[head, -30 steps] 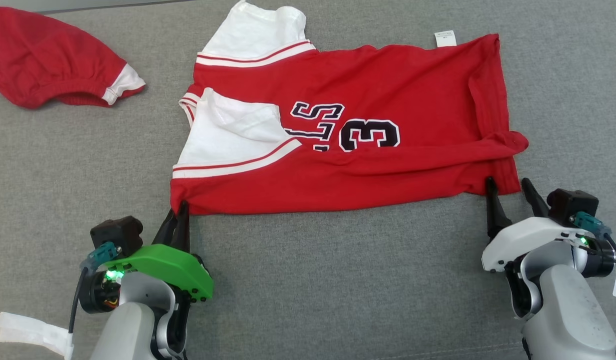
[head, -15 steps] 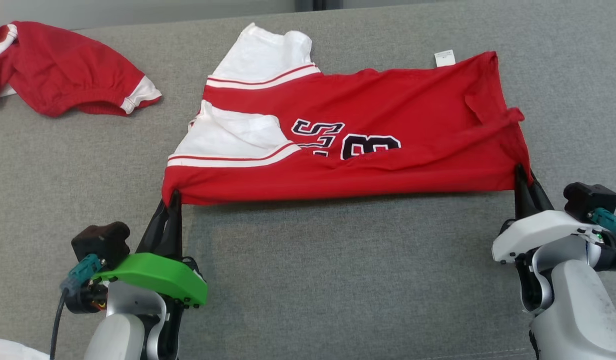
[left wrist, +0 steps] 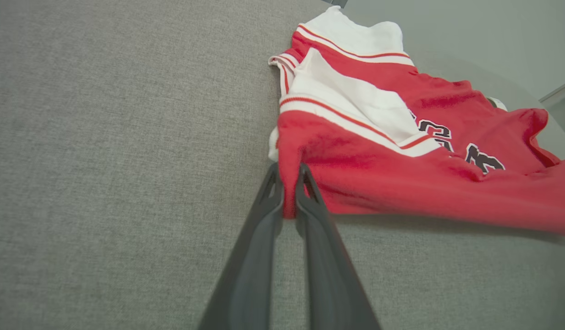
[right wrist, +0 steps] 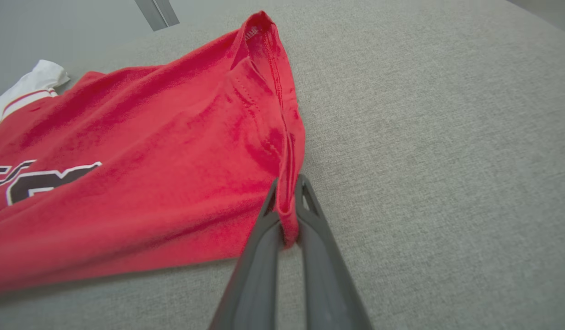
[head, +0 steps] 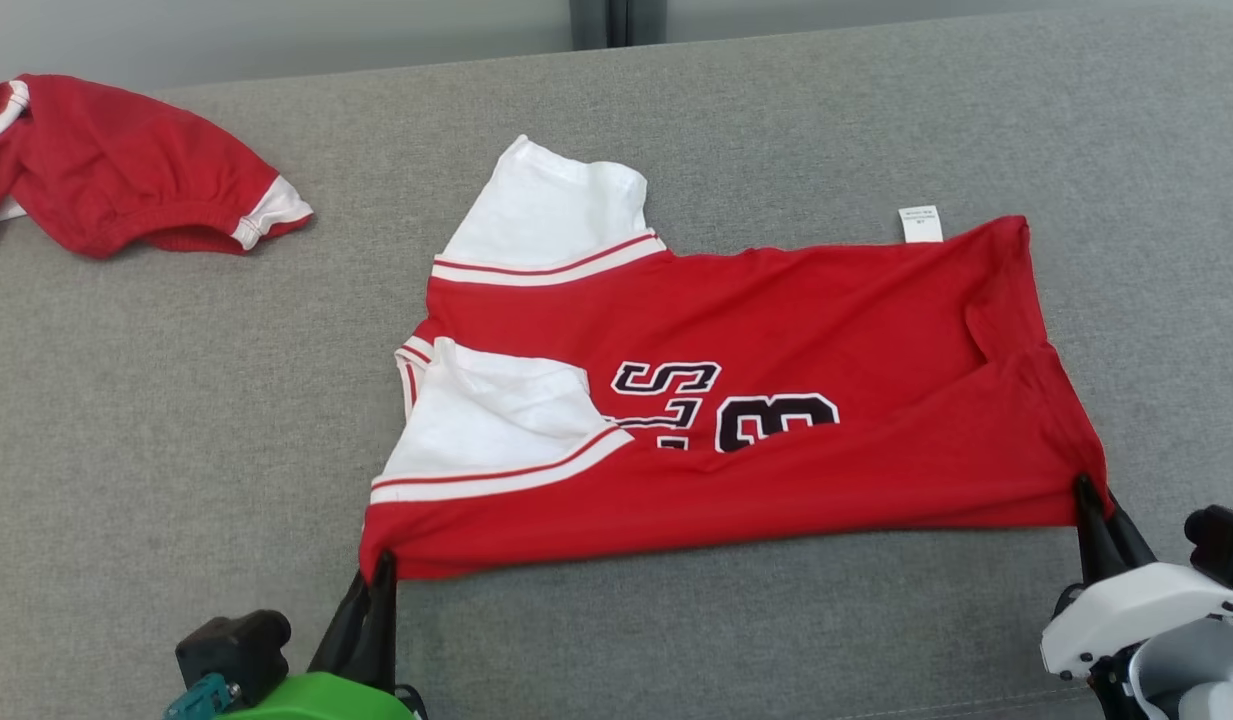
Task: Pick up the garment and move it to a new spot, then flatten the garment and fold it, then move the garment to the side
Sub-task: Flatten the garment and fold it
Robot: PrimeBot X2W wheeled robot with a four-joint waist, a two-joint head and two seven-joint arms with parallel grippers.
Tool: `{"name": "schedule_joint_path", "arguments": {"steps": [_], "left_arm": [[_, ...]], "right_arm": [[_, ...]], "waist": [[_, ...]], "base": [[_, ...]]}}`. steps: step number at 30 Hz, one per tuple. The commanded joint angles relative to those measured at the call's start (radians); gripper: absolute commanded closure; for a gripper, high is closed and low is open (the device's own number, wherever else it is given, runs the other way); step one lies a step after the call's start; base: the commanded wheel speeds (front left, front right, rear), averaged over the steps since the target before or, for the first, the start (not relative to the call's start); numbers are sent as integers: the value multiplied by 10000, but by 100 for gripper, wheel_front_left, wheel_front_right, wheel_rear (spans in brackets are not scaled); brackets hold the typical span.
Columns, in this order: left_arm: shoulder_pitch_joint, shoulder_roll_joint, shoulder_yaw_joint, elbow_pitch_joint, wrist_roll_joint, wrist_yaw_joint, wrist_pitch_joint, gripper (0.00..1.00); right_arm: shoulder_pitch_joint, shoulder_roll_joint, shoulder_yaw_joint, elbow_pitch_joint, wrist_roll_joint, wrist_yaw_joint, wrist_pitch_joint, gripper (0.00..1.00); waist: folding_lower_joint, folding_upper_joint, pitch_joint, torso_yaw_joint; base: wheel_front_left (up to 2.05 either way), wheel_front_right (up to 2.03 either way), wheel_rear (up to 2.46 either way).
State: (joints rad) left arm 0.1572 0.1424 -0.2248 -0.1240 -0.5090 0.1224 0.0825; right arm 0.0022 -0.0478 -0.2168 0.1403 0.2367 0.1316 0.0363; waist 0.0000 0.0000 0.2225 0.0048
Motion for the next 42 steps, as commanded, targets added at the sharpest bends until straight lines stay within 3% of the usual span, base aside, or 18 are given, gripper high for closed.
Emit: {"name": "schedule_joint_path", "arguments": {"steps": [1, 2, 4, 5, 6, 12, 16, 23, 27, 33, 42], "left_arm": [[272, 47, 4, -31, -109, 4, 14, 100], [365, 72, -20, -39, -130, -5, 21, 100], [426, 181, -6, -79, -60, -4, 8, 100], [377, 255, 12, -127, 16, -27, -30, 66], [290, 304, 22, -178, 69, -27, -31, 0], [-853, 900, -19, -601, 566, -250, 339, 0], [-2479, 1329, -150, -554, 816, -584, 932, 0], [-6361, 2126, -448, 955, 858, -1805, 2511, 0], [-8267, 2463, -613, 2176, 782, -2151, 3500, 0], [-10209, 2488, -603, 3761, 90, -2368, 4643, 0], [-11484, 3064, -944, 4770, -644, -2498, 6103, 0]], "right_arm": [[253, -49, -132, -131, 76, -18, 59, 100], [346, -49, -179, -169, 65, -18, 46, 97], [446, -51, -289, -226, -17, -20, -47, 40], [476, -48, -332, -235, -23, -20, -86, 0], [478, -49, -349, -238, -16, -20, -122, 0], [64, -39, -517, -472, -252, -17, -239, 0], [-394, -39, -393, -693, -448, -17, -196, 0], [-1662, -39, 434, -971, -568, -17, -25, 0], [-2480, -37, 934, -830, -630, -17, -112, 0], [-3602, -37, 1524, -458, -585, -17, -333, 0], [-4839, -29, 2151, 110, -523, -17, -691, 0]], "waist": [[0, 0, 13, -17], [0, 0, 25, -30], [0, 0, 61, -57], [0, 0, 77, -65], [0, 0, 89, -68], [0, 0, 250, -139], [0, 0, 523, -242], [0, 0, 1562, -805], [0, 0, 2264, -1260], [0, 0, 3132, -1891], [0, 0, 3806, -2705]], "base": [[0, 0, 0], [0, 0, 0], [0, 0, 0], [0, 0, 0], [0, 0, 0], [0, 0, 0], [0, 0, 0], [0, 0, 0], [0, 0, 0], [0, 0, 0], [0, 0, 0]]}}
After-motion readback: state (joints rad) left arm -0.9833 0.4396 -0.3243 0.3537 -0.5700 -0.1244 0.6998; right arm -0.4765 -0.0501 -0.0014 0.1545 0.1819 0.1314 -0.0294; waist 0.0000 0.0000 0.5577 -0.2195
